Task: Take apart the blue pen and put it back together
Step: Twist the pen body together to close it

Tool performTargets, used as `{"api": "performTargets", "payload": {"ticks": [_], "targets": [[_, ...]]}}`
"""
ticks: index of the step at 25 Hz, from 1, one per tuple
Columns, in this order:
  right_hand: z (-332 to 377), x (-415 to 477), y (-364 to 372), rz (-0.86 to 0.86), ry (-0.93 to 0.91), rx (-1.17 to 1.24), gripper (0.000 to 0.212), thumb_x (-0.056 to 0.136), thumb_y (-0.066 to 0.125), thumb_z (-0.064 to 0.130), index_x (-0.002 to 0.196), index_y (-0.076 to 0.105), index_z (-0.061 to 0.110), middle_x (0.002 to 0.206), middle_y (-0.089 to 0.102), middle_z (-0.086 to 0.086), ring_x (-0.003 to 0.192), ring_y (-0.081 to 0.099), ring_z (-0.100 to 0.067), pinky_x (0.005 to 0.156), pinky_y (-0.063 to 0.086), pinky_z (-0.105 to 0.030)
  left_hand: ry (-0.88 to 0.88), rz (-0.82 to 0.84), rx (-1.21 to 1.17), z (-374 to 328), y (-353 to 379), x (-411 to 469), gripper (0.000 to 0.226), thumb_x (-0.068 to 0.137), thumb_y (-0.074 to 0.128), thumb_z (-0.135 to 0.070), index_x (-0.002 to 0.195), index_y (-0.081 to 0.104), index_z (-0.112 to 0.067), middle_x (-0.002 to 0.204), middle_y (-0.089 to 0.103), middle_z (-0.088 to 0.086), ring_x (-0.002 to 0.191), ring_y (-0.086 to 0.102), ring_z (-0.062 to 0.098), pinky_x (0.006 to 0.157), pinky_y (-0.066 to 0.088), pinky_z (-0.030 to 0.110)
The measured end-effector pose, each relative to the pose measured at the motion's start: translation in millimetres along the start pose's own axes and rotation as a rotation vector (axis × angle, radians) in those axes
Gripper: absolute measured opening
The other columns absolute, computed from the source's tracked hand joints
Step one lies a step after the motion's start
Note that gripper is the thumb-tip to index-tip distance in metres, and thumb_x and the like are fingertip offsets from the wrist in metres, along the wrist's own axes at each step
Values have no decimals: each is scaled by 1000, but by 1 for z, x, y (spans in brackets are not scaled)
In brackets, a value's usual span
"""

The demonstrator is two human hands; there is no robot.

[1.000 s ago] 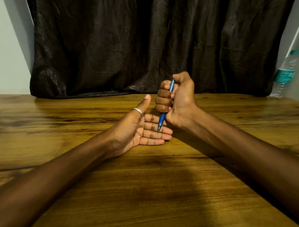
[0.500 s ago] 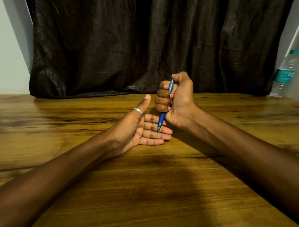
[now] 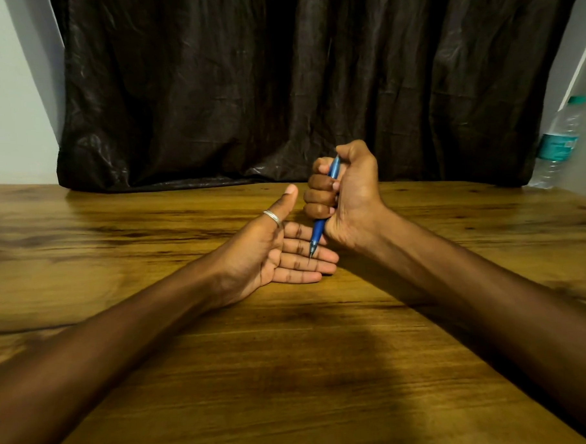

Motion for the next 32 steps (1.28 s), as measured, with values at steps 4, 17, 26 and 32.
{"api": "performTargets", "payload": {"ticks": [4, 17, 26, 32], "targets": [[0, 1, 0, -2, 6, -5, 44, 91, 34, 41, 56, 43, 17, 43, 25, 7, 36, 15, -8, 38, 12, -17, 5, 2, 11, 0, 0, 0, 86, 95, 25, -71, 122, 64, 1, 114, 77, 21, 108, 75, 31, 94, 60, 39], [2, 2, -3, -15, 11, -2, 43, 91, 35, 42, 57, 44, 17, 44, 25, 7, 36, 15, -8, 38, 11, -16, 11, 17, 45, -1, 4, -1, 70, 100, 30, -61, 121, 65, -4, 112, 78, 20, 106, 76, 29, 89, 61, 34], [6, 5, -3, -15, 46, -25, 37, 89, 32, 37, 58, 41, 17, 41, 23, 7, 32, 15, -8, 35, 14, -13, 69, 111, 133, 3, 4, -2, 53, 80, 73, 0, 129, 60, -14, 119, 77, 10, 113, 73, 20, 96, 58, 32], [11, 5, -4, -31, 42, -38, 36, 88, 33, 37, 59, 40, 18, 41, 24, 8, 32, 16, -8, 34, 15, -14, 113, 114, 232, 6, 3, 0, 75, 85, 64, 20, 149, 43, -12, 128, 73, 9, 115, 72, 15, 93, 59, 29]]}}
Point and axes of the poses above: each hand's wrist, its own x-axis towards the middle knuckle, its own y-axis out of the palm, z = x × y, the point moved 5 cm from there along x, towards the middle knuckle
